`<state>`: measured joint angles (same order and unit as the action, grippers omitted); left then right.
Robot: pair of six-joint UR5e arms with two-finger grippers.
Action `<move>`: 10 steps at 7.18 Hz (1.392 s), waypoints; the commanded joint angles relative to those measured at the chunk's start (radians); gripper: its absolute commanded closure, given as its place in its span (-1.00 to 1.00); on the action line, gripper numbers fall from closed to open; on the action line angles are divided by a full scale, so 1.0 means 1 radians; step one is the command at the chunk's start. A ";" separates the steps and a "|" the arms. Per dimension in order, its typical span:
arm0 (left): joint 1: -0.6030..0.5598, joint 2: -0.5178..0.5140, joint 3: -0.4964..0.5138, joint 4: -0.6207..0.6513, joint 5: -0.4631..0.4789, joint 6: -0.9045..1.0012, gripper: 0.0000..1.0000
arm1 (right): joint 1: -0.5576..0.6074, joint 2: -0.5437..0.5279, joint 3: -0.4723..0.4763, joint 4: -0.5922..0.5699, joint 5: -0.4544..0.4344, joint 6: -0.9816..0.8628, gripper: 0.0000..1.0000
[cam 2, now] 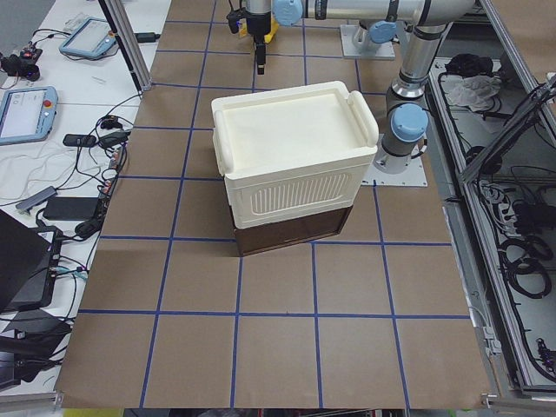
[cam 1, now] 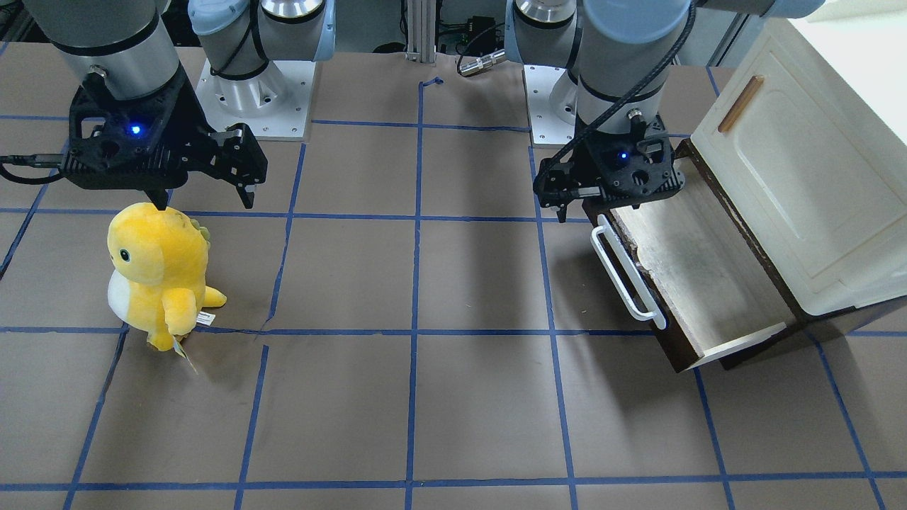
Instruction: Pull drawer sideways
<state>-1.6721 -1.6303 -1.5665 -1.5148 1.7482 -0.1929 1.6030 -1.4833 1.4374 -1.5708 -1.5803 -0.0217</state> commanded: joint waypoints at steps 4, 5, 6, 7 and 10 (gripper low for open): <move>0.208 0.089 -0.020 -0.057 -0.148 0.381 -1.00 | 0.000 0.000 0.000 0.000 -0.001 0.000 -1.00; 0.221 0.089 -0.030 -0.061 -0.153 0.400 -1.00 | 0.000 0.000 0.000 0.000 0.000 -0.001 -1.00; 0.216 0.101 -0.046 -0.061 -0.154 0.401 -1.00 | 0.000 0.000 0.000 0.000 0.000 0.000 -1.00; 0.213 0.110 -0.050 -0.059 -0.170 0.400 -1.00 | 0.000 0.000 0.000 0.000 0.000 0.000 -1.00; 0.210 0.101 -0.049 -0.048 -0.194 0.365 -1.00 | 0.000 0.000 0.000 0.000 0.000 0.000 -1.00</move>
<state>-1.4605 -1.5267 -1.6152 -1.5660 1.5532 0.1772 1.6030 -1.4834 1.4374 -1.5708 -1.5807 -0.0215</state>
